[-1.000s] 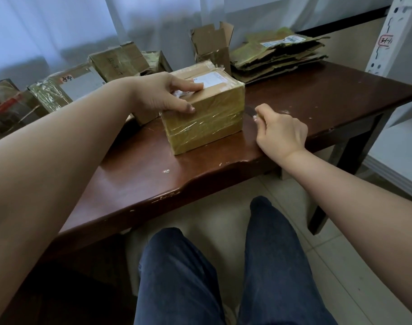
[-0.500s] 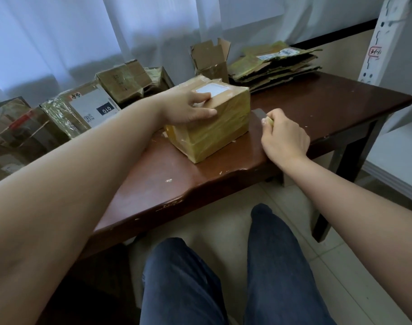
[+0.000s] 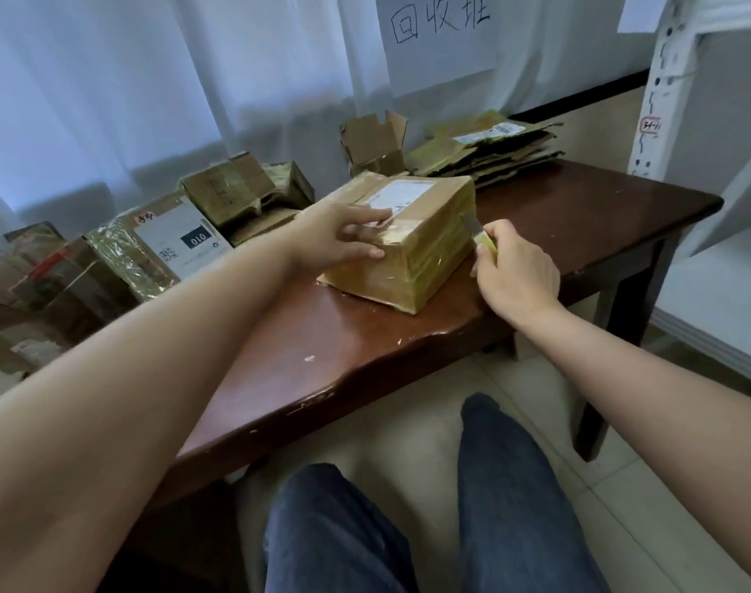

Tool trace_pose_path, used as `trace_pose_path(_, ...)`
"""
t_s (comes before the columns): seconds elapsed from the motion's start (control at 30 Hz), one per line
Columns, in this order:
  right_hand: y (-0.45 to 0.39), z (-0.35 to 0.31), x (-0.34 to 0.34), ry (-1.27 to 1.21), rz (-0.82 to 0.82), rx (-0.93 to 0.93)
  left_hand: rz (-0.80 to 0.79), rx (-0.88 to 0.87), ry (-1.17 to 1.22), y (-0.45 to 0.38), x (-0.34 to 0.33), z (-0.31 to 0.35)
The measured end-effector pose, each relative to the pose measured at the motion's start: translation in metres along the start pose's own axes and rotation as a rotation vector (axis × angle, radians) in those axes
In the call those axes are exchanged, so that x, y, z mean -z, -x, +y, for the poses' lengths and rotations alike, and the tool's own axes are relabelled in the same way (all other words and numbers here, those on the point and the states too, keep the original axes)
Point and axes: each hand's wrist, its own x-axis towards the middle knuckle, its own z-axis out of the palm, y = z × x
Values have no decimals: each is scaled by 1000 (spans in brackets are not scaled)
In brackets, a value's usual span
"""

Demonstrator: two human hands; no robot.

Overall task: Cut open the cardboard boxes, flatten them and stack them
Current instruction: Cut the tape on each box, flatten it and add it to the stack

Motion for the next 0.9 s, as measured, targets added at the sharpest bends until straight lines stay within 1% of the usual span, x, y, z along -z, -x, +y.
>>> trace_pose_path(0.07, 2, 1, 3, -6, 48, 31, 130, -17, -170, -2, -13, 9)
trace_pose_path(0.13, 5, 2, 9, -21, 73, 39, 223, 22, -336, -8, -23, 24)
trace_pose_path(0.2, 9, 5, 13, -36, 76, 41, 283, 73, -449, -17, -32, 38)
trace_pose_path(0.27, 14, 9, 15, -26, 77, 45, 296, 123, -505, -26, -37, 48)
trace_pose_path(0.47, 21, 17, 16, 30, 68, 80, 305, 138, -535, -36, -41, 54)
trace_pose_path(0.57, 20, 15, 13, 31, 83, 82, 305, 137, -495, -35, -42, 54)
trace_pose_path(0.77, 18, 12, 12, 77, 100, 119, 289, 4, -286, -43, -48, 45)
trace_pose_path(0.9, 19, 14, 9, 151, 123, 169, 279, 19, -306, -44, -50, 47)
